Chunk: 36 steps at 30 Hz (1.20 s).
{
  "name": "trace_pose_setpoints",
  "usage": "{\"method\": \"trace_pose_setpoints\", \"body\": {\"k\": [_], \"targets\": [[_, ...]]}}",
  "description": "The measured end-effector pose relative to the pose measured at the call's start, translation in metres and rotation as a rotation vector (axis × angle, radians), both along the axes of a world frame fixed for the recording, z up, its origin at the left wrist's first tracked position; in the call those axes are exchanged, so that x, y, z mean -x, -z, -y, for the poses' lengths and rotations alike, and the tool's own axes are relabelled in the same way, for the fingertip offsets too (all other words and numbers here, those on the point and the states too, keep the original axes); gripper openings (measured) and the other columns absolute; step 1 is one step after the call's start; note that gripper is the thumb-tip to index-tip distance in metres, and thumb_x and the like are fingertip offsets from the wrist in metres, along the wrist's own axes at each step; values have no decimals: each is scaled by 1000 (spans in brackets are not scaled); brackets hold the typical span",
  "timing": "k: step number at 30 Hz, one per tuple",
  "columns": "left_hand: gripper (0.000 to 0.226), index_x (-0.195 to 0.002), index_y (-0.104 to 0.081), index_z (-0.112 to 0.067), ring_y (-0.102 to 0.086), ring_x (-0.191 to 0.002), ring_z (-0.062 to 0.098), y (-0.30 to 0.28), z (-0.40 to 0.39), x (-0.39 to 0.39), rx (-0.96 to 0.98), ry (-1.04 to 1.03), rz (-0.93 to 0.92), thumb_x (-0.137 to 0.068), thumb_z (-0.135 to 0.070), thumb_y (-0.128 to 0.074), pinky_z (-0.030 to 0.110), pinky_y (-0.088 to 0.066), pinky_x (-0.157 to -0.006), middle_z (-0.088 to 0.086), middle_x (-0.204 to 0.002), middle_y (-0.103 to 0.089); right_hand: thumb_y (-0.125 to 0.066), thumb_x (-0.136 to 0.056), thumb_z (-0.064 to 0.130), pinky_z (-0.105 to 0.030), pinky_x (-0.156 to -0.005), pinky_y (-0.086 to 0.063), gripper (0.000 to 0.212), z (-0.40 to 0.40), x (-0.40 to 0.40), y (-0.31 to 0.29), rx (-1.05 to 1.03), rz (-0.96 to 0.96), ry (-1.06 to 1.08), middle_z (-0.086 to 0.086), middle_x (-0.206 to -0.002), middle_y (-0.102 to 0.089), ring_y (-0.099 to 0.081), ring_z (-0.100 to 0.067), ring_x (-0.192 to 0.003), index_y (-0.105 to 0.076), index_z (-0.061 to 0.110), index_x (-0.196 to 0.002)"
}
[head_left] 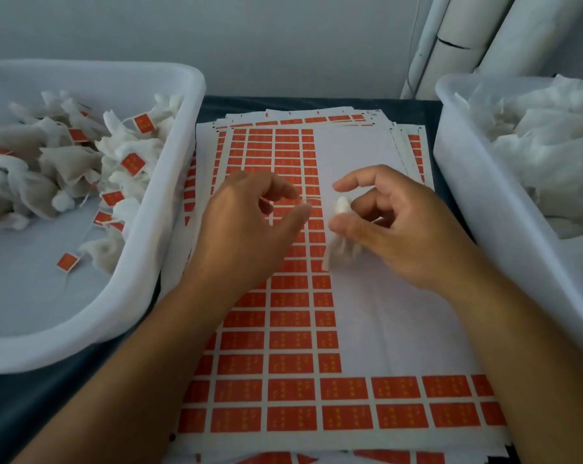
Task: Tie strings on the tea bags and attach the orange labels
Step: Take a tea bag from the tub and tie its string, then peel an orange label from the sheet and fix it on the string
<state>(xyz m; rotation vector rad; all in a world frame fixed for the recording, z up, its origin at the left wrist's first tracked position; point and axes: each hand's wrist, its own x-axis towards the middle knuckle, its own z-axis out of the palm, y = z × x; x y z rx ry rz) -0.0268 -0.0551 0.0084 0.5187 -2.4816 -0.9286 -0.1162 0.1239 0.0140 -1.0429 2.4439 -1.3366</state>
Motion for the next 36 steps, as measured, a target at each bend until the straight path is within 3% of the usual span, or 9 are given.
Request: {"method": "trace_pose_setpoints", "body": {"k": [4, 10, 13, 16, 19, 25, 27, 32, 36], "targets": [[39, -122, -51, -45, -61, -85, 2, -6, 0, -8, -33, 37, 87, -89, -51, -72, 11, -44, -62, -24, -103, -56, -69, -89, 51, -4, -60, -49, 36, 3, 3, 6, 3, -37, 129, 25, -85, -71, -66, 12, -84, -54, 44, -121], [23, -110, -50, -53, -64, -80, -8, -16, -2, -62, -20, 79, 232, -92, -53, -64, 0, -35, -38, -23, -85, -61, -65, -90, 62, -13, -64, -46, 40, 1, 3, 12, -40, -90, 251, 33, -89, -60, -64, 9, -77, -50, 46, -124], [20, -104, -52, -53, -52, -88, -27, -14, -8, -104, -41, 179, 312, -86, -59, -59, 1, -41, -44, -36, -93, -60, -62, -90, 65, -18, -66, -44, 51, -2, 3, 15, -114, -134, 263, 25, -105, -60, -58, 1, -79, -49, 40, -133], [28, -105, -54, -52, -53, -92, -23, -12, -9, -138, 7, 202, 346, -80, -64, -51, 8, -47, -57, -28, -87, -62, -63, -93, 60, -13, -64, -36, 55, -5, -2, 14, -183, -248, 298, 8, -133, -61, -56, -6, -88, -46, 36, -139], [38, -106, -56, -50, -61, -88, -10, -10, 2, -166, 71, 132, 303, -77, -71, -40, 10, -44, -64, -31, -95, -59, -65, -93, 56, -10, -65, -29, 55, -9, -15, 8, -228, -361, 319, 2, -139, -58, -55, -8, -93, -47, 35, -140], [29, -107, -59, -52, -64, -88, -10, 13, 21, -206, 62, -15, 235, -84, -64, -45, 15, -49, -68, -31, -98, -63, -63, -93, 56, -10, -66, -31, 47, -31, -56, -1, -321, -364, 198, 14, -124, -55, -57, -4, -85, -50, 38, -134], [19, -107, -61, -53, -63, -91, -16, 21, 26, -212, -36, -33, 190, -88, -53, -56, 16, -50, -68, -34, -102, -67, -60, -92, 58, -12, -66, -37, 44, -41, -72, -3, -325, -329, 150, 18, -117, -53, -57, 2, -84, -50, 41, -131], [23, -105, -73, -41, -73, -94, 3, 22, 35, -214, -452, -12, 92, -82, -44, -70, 20, -60, -71, -16, -104, -76, -49, -80, 71, -14, -69, -45, 53, -62, -101, -4, -295, -146, 80, 26, -107, -58, -61, 8, -92, -54, 45, -126], [24, -107, -73, -43, -74, -91, 3, 25, 34, -218, -444, -41, 106, -83, -45, -73, 36, -60, -82, -18, -105, -76, -49, -83, 66, -9, -70, -47, 48, -73, -113, 0, -236, -74, 83, 24, -104, -63, -59, 10, -96, -59, 42, -123]]}}
